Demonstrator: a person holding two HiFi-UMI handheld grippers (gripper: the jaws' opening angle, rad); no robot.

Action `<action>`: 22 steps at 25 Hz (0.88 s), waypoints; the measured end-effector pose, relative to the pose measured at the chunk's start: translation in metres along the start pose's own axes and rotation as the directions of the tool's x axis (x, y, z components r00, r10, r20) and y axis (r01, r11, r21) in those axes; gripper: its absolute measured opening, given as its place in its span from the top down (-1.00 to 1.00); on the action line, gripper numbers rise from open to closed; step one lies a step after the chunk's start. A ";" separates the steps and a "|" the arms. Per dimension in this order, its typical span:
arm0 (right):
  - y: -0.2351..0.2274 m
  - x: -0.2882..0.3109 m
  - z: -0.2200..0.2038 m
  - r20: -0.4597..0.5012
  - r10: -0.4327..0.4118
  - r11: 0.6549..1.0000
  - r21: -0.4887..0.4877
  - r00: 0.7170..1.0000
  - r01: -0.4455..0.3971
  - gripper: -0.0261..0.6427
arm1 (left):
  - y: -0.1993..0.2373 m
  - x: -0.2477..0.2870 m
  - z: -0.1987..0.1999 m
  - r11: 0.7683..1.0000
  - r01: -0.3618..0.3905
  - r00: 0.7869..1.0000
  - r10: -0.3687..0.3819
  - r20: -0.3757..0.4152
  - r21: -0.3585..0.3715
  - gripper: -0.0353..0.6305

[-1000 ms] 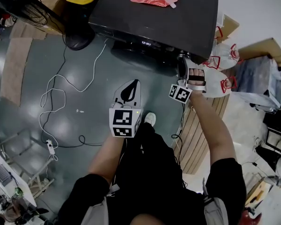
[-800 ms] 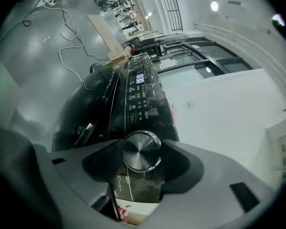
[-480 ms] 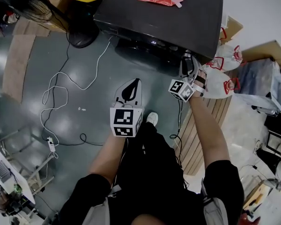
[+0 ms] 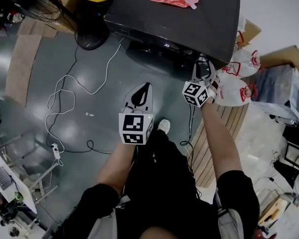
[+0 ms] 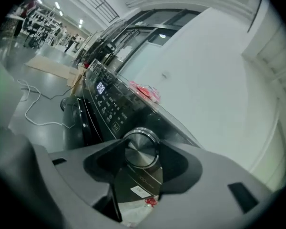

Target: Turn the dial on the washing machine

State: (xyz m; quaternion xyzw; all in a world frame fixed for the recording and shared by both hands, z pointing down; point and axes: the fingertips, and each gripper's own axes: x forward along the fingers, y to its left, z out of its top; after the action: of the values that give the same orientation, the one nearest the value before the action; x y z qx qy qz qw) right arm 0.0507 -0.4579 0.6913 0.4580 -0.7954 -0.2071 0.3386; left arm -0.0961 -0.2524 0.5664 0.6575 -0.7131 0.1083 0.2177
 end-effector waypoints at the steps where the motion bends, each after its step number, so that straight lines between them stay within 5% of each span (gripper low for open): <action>1: -0.001 0.000 0.000 -0.008 0.009 0.999 0.044 1.000 -0.008 0.24 | 0.000 -0.001 0.000 1.000 -0.001 1.000 0.001 -0.001 0.000 0.87; 7: -0.007 -0.001 0.000 -0.057 0.068 0.941 0.335 0.996 -0.045 0.24 | 0.001 -0.005 0.004 1.000 -0.003 1.000 0.003 -0.001 0.008 0.87; 17: -0.009 -0.002 0.000 -0.058 0.078 0.928 0.368 0.995 -0.052 0.24 | 0.004 -0.010 0.008 1.000 -0.012 1.000 0.012 0.005 0.010 0.87; 22: -0.010 0.000 -0.001 -0.020 0.104 0.875 0.477 0.994 -0.082 0.26 | 0.005 -0.007 0.009 1.000 -0.012 1.000 0.012 0.003 0.009 0.87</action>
State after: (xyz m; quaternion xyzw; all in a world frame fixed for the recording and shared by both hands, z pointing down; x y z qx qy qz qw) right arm 0.0573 -0.4630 0.6857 0.4930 -0.8351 0.0212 0.2431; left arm -0.1024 -0.2496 0.5557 0.6542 -0.7171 0.1117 0.2131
